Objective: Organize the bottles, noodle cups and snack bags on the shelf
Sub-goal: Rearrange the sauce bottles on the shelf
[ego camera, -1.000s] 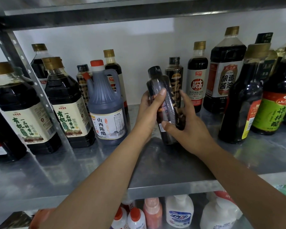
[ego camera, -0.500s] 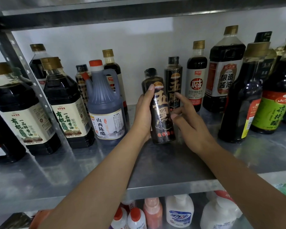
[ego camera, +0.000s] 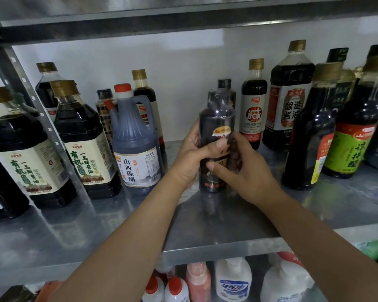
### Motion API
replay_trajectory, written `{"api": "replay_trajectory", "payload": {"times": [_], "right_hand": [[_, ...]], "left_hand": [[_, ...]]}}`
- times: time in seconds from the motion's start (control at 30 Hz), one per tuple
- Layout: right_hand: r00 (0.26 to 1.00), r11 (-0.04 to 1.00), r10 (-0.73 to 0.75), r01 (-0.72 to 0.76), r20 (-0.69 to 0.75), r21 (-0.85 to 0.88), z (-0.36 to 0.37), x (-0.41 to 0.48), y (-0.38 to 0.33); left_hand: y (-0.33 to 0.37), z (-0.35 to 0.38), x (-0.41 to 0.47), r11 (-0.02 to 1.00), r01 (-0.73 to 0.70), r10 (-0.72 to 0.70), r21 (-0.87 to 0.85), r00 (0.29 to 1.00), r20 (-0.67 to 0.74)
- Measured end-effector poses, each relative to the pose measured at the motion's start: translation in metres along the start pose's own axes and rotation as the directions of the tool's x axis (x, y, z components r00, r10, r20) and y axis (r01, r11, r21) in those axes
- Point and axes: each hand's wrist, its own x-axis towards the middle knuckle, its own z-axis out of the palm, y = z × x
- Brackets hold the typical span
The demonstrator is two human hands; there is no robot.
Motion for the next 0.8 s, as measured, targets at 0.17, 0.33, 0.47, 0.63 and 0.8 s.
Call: {"api": "replay_trajectory", "payload": {"times": [0.17,0.33,0.47,0.63,0.8], "right_hand": [[1.000,1.000,0.021,-0.021,0.012,0.021,0.004,0.003,-0.002],[0.996,0.995,0.081,-0.078,0.037,-0.059,-0.001,0.001,-0.016],[0.990,0.977,0.130,-0.118,0.053,-0.179,-0.002,-0.002,-0.027],[0.972,0.956,0.214,-0.188,0.094,-0.225,-0.001,0.001,-0.035],[0.961,0.940,0.273,-0.256,0.047,-0.227,0.013,0.012,-0.038]], "left_hand": [[-0.001,-0.002,0.000,0.999,0.044,-0.046,-0.031,0.998,-0.053],[0.006,0.001,-0.006,0.994,0.093,-0.086,0.062,0.991,-0.098],[0.016,0.010,-0.019,0.967,0.119,-0.095,0.227,0.989,-0.114],[0.014,0.011,-0.038,0.919,0.081,-0.015,0.386,0.985,-0.170],[0.021,0.008,-0.046,0.971,0.056,0.005,0.231,0.967,-0.256]]}}
